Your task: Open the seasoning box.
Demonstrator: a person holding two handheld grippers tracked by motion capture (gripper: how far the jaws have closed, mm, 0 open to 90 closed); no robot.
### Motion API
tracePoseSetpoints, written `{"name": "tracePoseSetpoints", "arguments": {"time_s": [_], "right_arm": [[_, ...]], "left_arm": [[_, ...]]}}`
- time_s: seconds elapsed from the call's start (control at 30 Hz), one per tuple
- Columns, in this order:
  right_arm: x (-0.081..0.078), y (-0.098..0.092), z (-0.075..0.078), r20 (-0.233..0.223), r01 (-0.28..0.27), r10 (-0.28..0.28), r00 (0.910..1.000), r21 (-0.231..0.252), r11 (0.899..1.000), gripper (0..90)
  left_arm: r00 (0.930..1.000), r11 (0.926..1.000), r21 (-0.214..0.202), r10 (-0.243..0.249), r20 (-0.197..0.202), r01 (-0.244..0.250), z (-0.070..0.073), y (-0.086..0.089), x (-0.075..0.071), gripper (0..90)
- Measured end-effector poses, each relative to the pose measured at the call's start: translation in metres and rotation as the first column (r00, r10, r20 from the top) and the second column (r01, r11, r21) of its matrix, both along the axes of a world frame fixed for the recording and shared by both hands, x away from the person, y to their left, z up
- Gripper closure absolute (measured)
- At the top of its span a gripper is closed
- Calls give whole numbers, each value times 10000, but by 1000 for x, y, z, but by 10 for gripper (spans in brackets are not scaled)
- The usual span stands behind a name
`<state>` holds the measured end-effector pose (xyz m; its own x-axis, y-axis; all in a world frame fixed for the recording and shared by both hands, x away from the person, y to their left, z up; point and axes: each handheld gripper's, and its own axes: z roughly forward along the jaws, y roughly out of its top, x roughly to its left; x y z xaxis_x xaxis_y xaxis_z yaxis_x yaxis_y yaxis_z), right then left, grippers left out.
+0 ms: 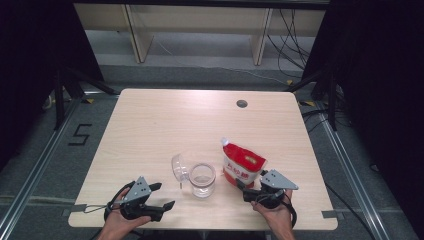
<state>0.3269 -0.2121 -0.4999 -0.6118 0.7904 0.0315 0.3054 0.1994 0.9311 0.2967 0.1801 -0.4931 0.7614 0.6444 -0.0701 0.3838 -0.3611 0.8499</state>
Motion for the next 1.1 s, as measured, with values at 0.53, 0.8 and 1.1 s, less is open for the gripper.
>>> {"name": "tracePoseSetpoints", "arguments": {"time_s": [0.53,0.8,1.1], "right_arm": [[19,4,-13,806,-676,643,9947,385,9970,156],[24,6,-17,1166,-934,914,9890,122,9955,211],[26,7,-18,1673,-888,828,9824,290,9956,254]], "left_arm": [[10000,10000,-11,-73,-8,73,-2,-1,0,225],[10000,9999,-103,-35,35,36,-1,0,2,223],[10000,10000,-69,31,-28,-31,0,-2,4,223]]}}
